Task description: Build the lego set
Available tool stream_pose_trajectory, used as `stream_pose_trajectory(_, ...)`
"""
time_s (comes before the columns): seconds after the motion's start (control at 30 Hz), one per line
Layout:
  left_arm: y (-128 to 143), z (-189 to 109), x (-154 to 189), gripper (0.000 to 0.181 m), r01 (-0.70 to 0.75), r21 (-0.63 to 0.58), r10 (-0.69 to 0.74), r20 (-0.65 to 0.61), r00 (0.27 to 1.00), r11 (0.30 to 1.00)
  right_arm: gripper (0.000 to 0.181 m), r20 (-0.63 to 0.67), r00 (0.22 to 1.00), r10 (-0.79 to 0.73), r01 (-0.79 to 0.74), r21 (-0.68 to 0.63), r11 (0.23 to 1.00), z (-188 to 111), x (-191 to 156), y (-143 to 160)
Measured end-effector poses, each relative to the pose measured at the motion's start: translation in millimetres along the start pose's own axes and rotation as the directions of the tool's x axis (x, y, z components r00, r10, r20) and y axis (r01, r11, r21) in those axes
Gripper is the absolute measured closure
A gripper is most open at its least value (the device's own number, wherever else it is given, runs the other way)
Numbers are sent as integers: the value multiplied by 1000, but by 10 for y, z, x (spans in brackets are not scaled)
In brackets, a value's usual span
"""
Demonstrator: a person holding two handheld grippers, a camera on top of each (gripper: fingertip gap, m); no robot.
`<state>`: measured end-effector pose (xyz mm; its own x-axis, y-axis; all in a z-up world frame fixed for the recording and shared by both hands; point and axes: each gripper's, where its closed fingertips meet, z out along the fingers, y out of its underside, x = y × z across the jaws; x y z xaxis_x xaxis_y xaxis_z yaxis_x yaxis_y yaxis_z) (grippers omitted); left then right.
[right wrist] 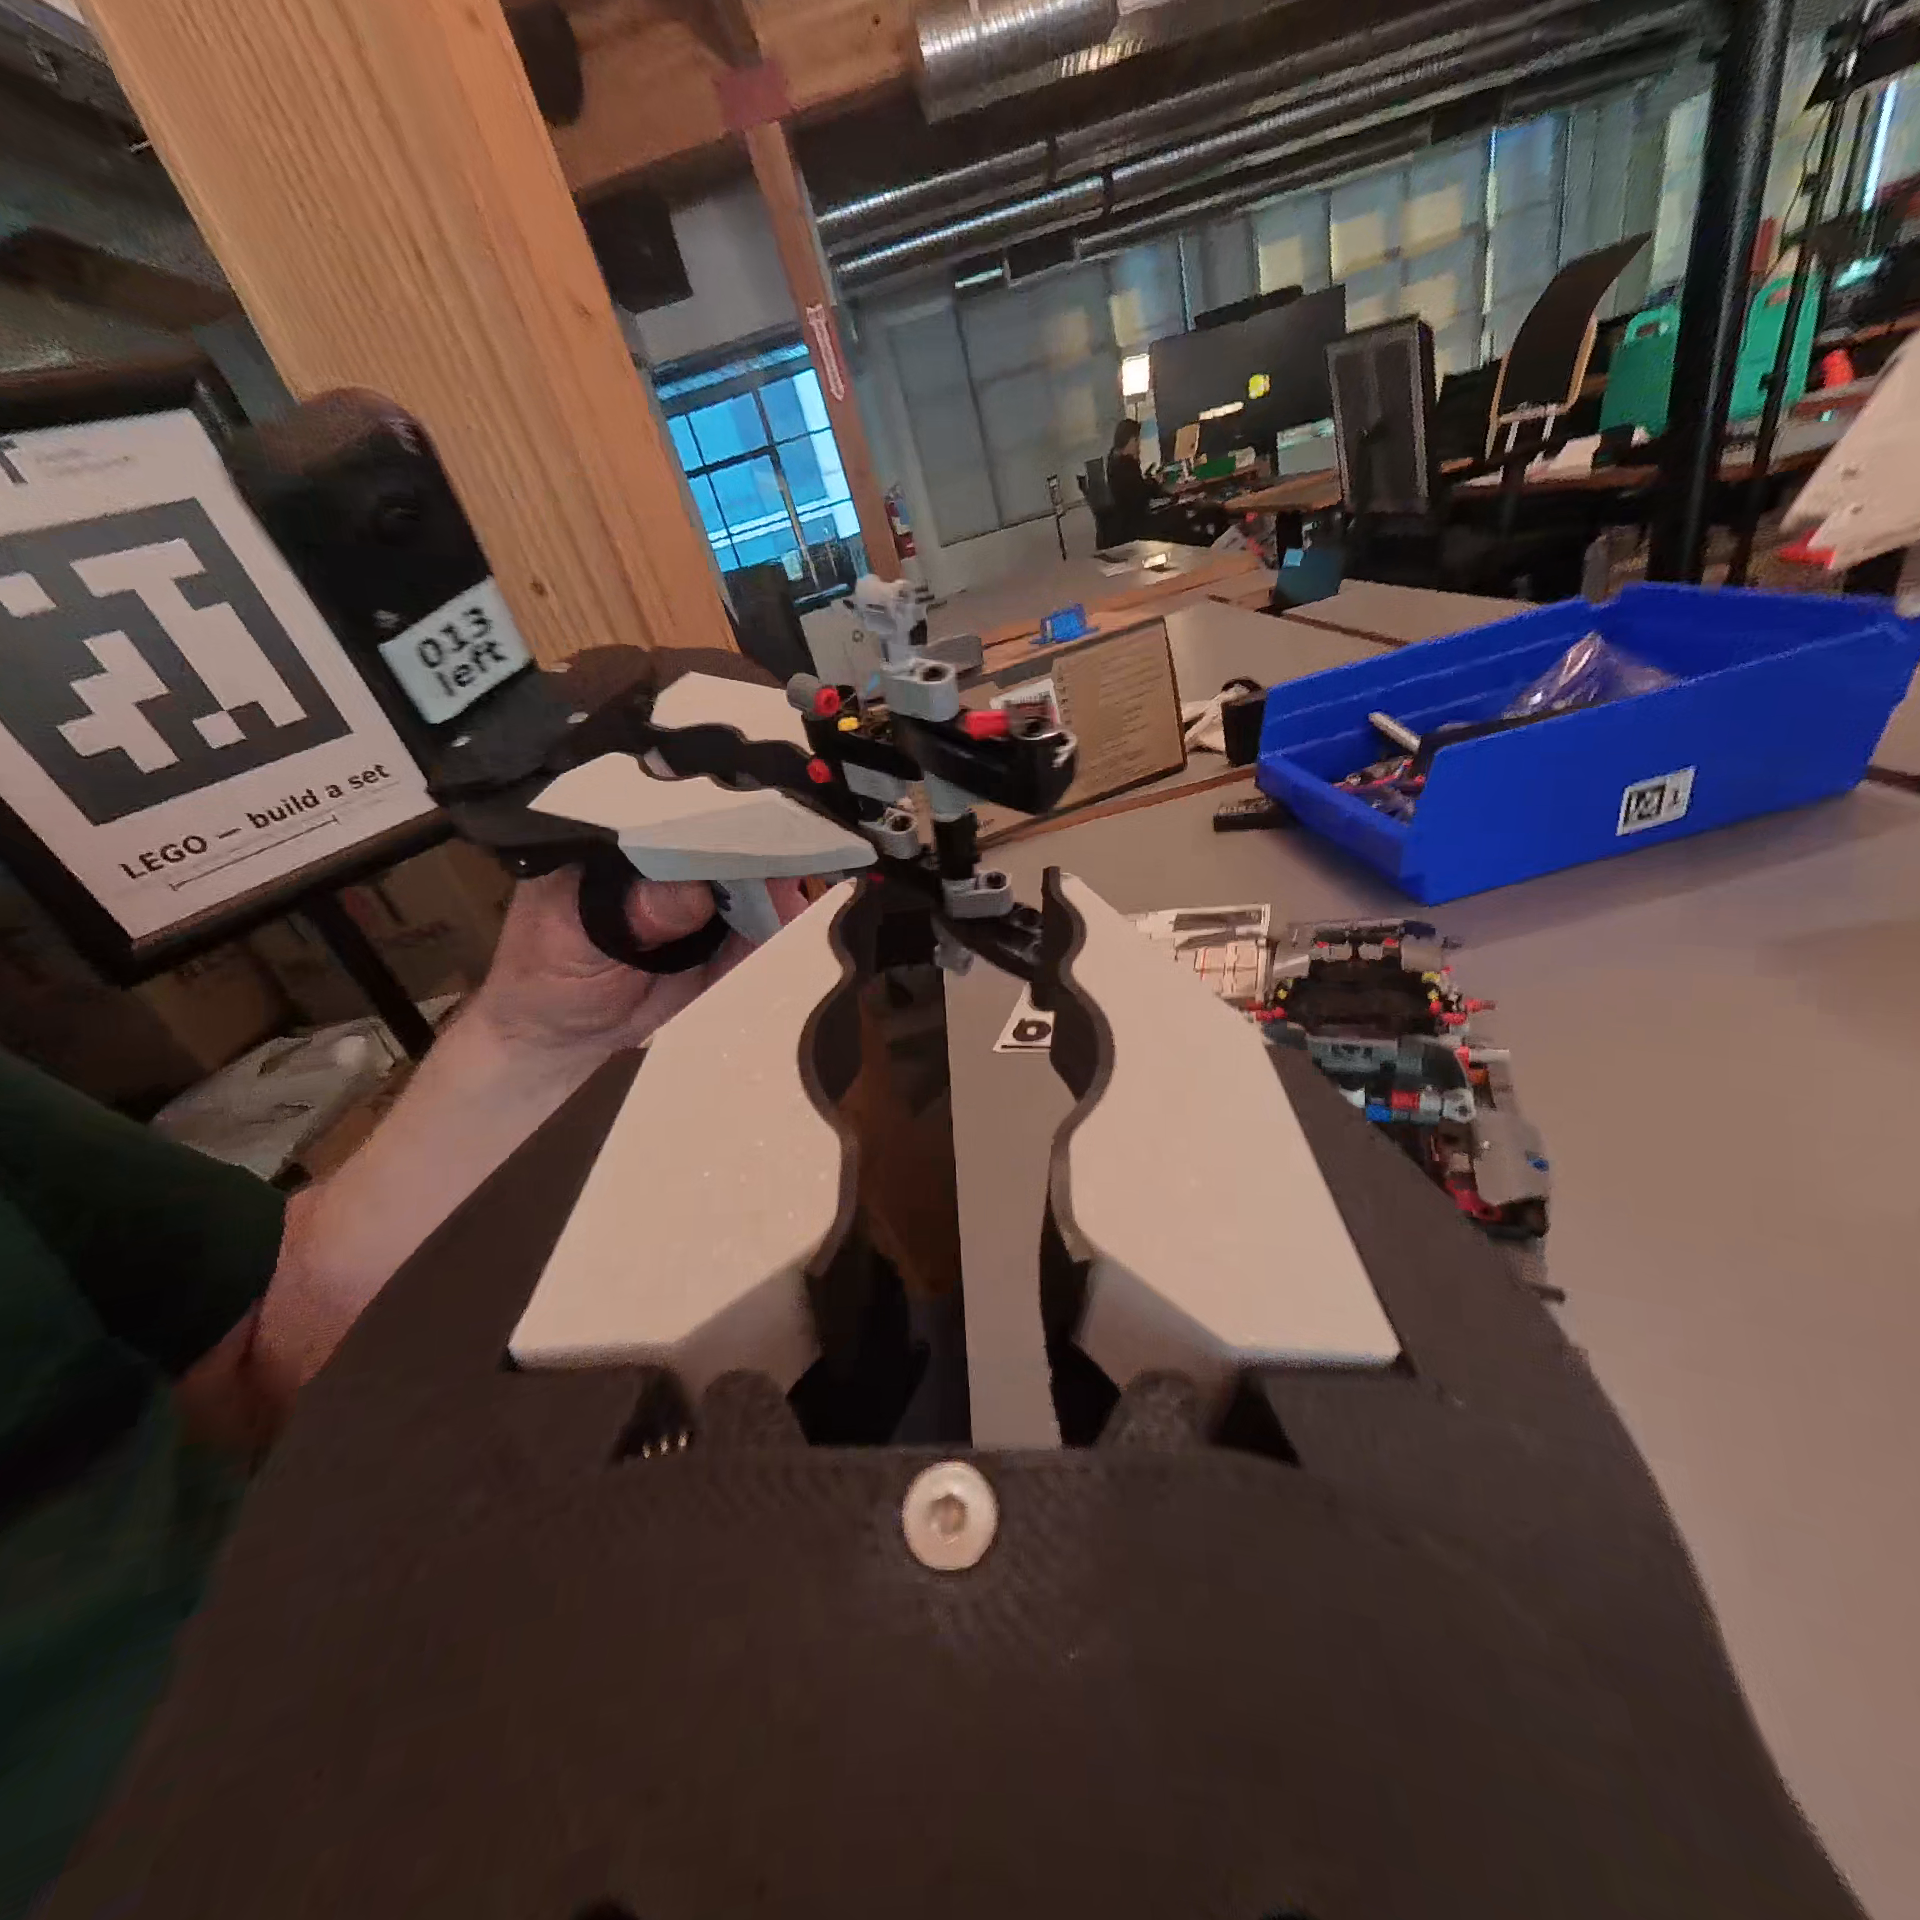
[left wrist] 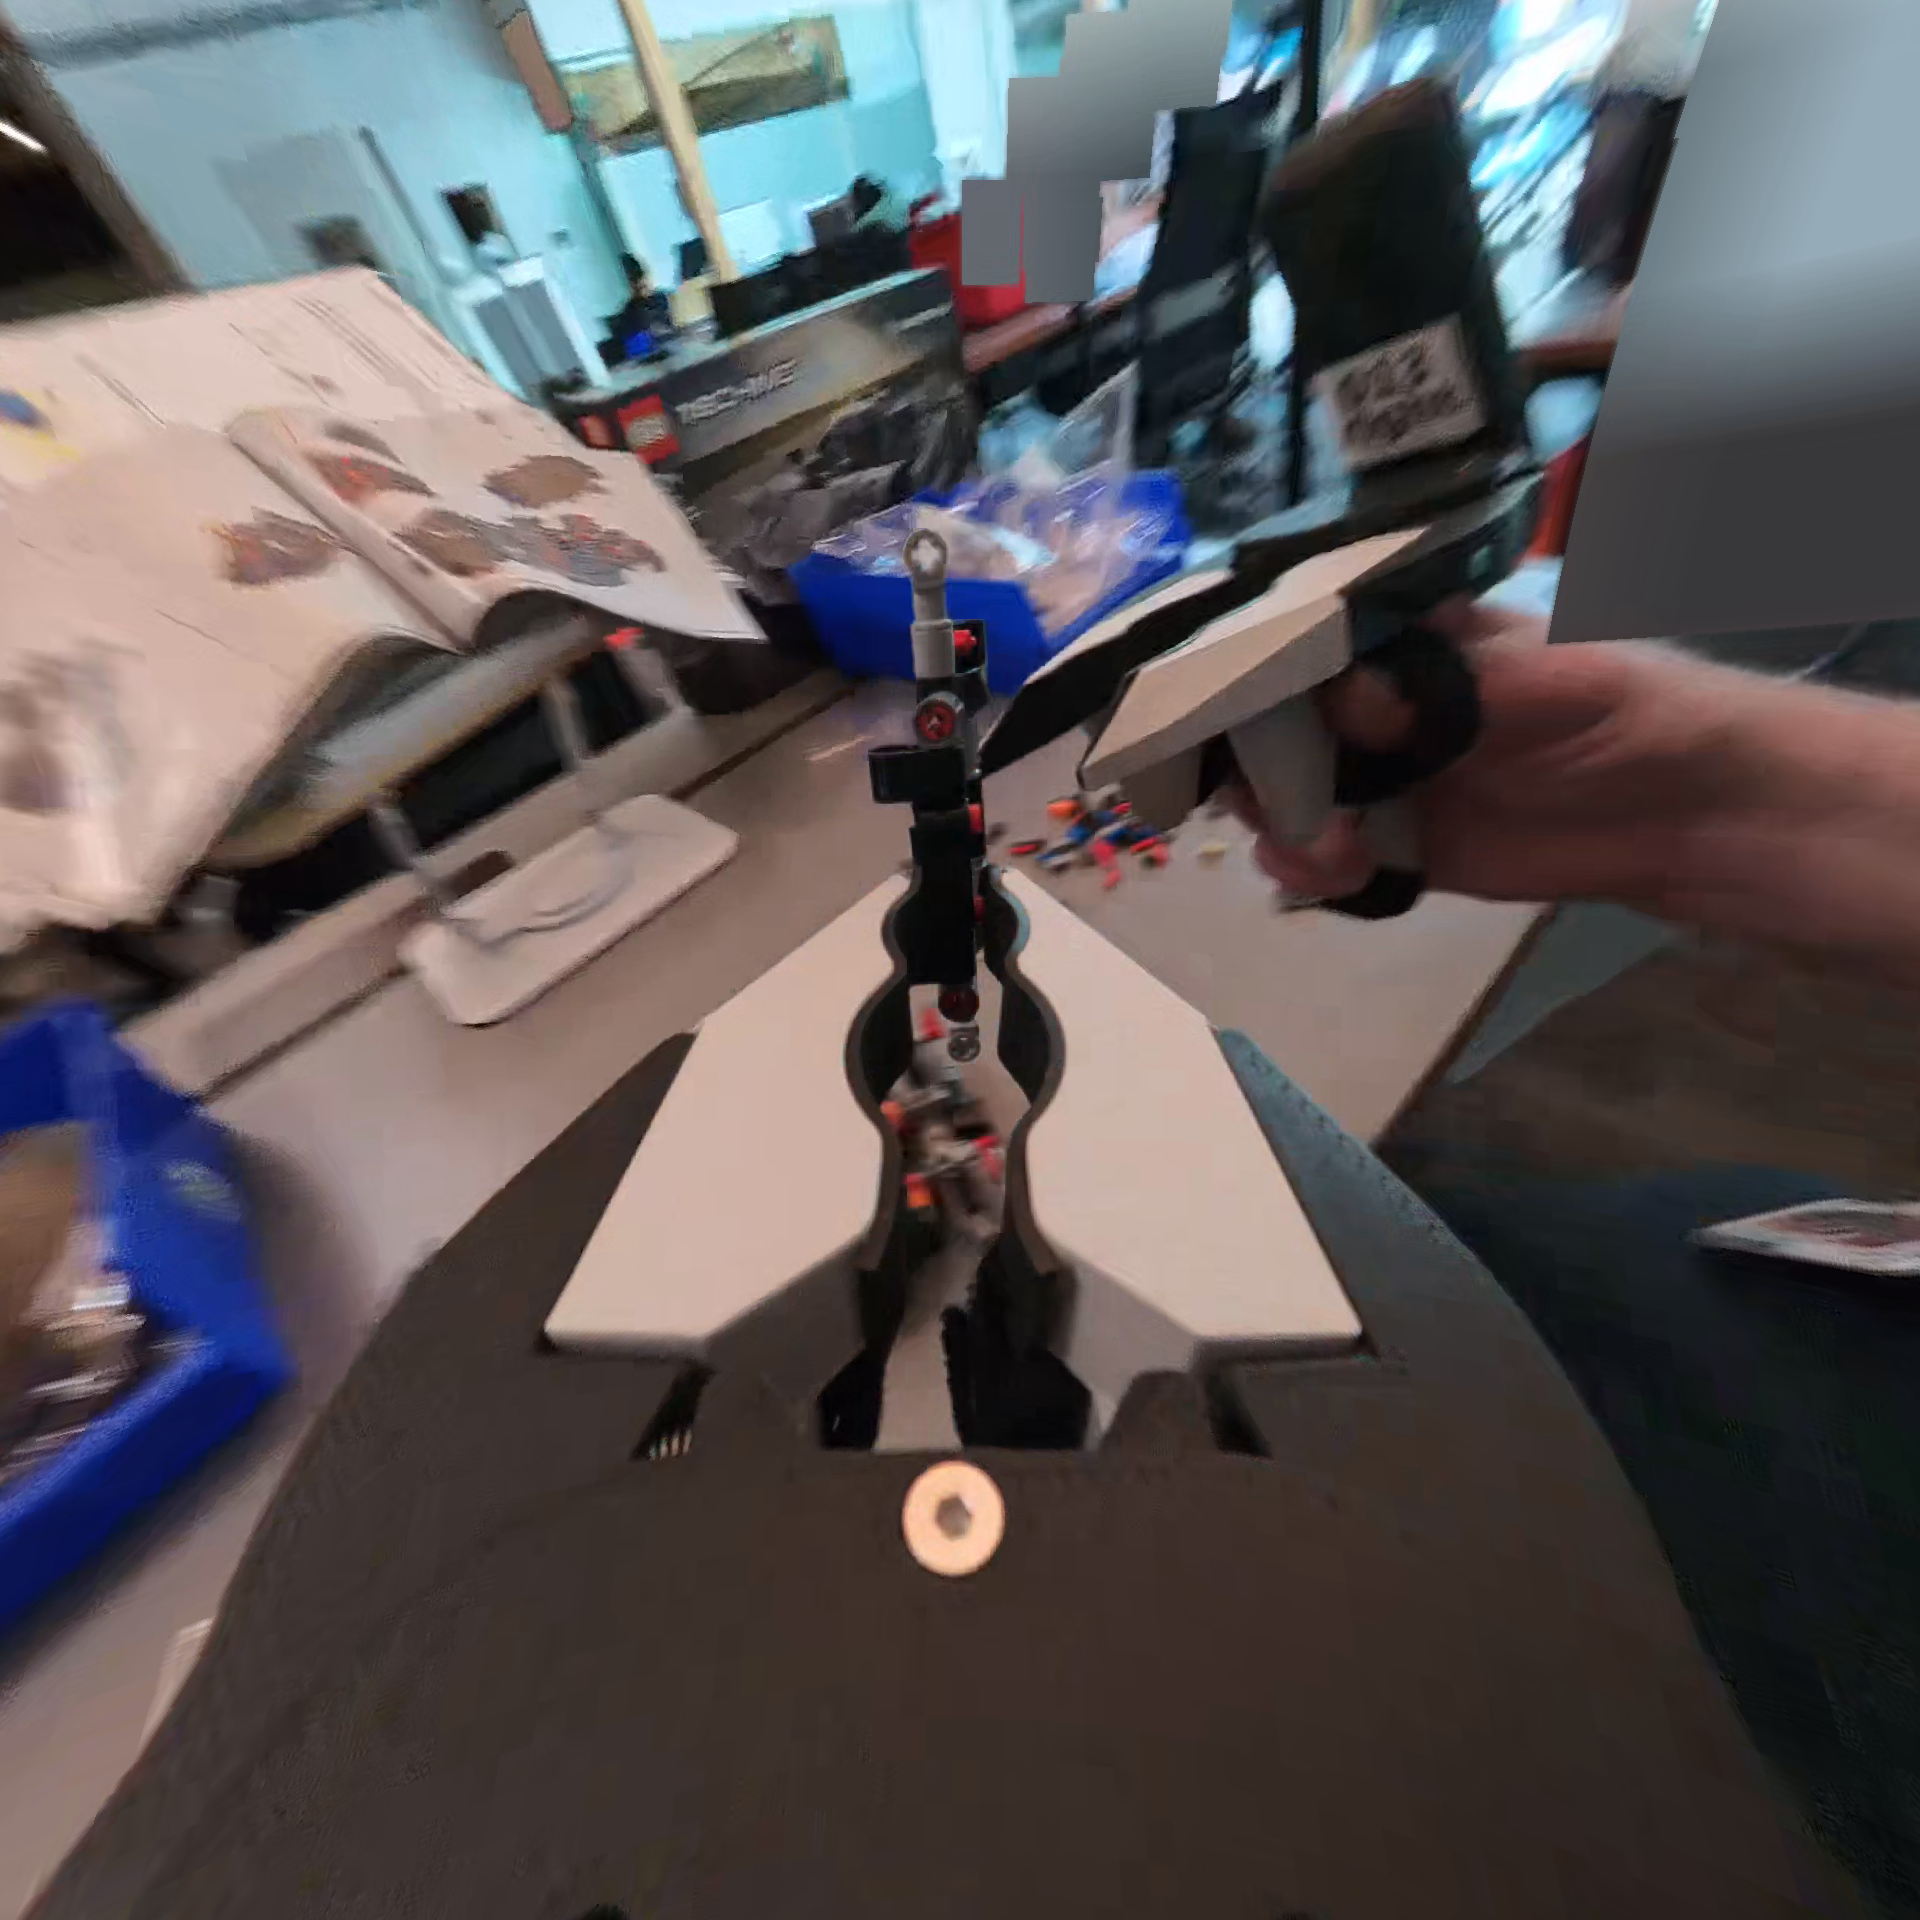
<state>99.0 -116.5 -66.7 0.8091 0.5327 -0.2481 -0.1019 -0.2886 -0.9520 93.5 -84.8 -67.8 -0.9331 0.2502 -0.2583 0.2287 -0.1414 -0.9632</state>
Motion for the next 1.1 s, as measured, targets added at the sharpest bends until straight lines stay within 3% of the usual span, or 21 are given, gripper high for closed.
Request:
stream_pose_trajectory(0.03,-48,-5,-29,174,-102,-36,104,74,992,994,152,8,1000,-23,23,14,1000,15,-42,-38)
stream_pose_trajectory(0.1,-130,-9,27,173,-196,-70,202,81,976,978,151,55,998,-37,34,60,998,27,-136,-137)
stream_pose_trajectory(0.17,-223,-29,84,174,-181,-19,182,32,983,983,151,127,991,-48,36,89,995,29,-241,-213)
stream_pose_trajectory(0.23,-340,-83,188,174,-150,65,154,-60,986,987,146,131,988,-80,68,91,994,40,-253,-247)
stream_pose_trajectory(0.3,-498,-150,193,174,-139,147,150,-62,987,979,148,126,986,-109,96,102,990,29,-264,-304)
stream_pose_trajectory(0.37,-580,-175,148,174,-222,156,222,16,975,962,149,131,984,-123,105,138,985,0,-308,-410)
stream_pose_trajectory(0.5,-732,-111,214,174,-459,101,441,164,883,883,150,123,978,-167,146,166,975,5,-387,-568)
stream_pose_trajectory(0.6,-889,-84,319,174,-551,113,528,183,829,827,156,180,955,-235,182,270,945,-69,-562,-751)
stream_pose_trajectory(0.7,-1018,-106,423,174,-490,193,488,61,871,850,169,285,907,-310,213,325,922,-178,-745,-832)
stream_pose_trajectory(0.83,-1173,-155,549,174,-278,280,335,-182,924,919,173,467,816,-342,235,273,933,-301,-925,-848)
stream_pose_trajectory(0.9,-1213,-190,613,173,-147,290,247,-345,906,946,174,555,754,-352,255,247,935,-384,-1010,-865)
stream_pose_trajectory(0.97,-1276,-210,604,173,-70,307,204,-428,880,949,171,600,710,-369,282,239,929,-426,-1054,-888)
stream_pose_trajectory(1.03,-1288,-224,703,172,-10,278,169,-552,816,961,174,675,644,-360,298,212,931,-476,-1140,-876)
stream_pose_trajectory(1.1,-1382,-222,670,174,-4,317,187,-552,812,949,172,678,629,-381,299,241,923,-479,-1155,-974)
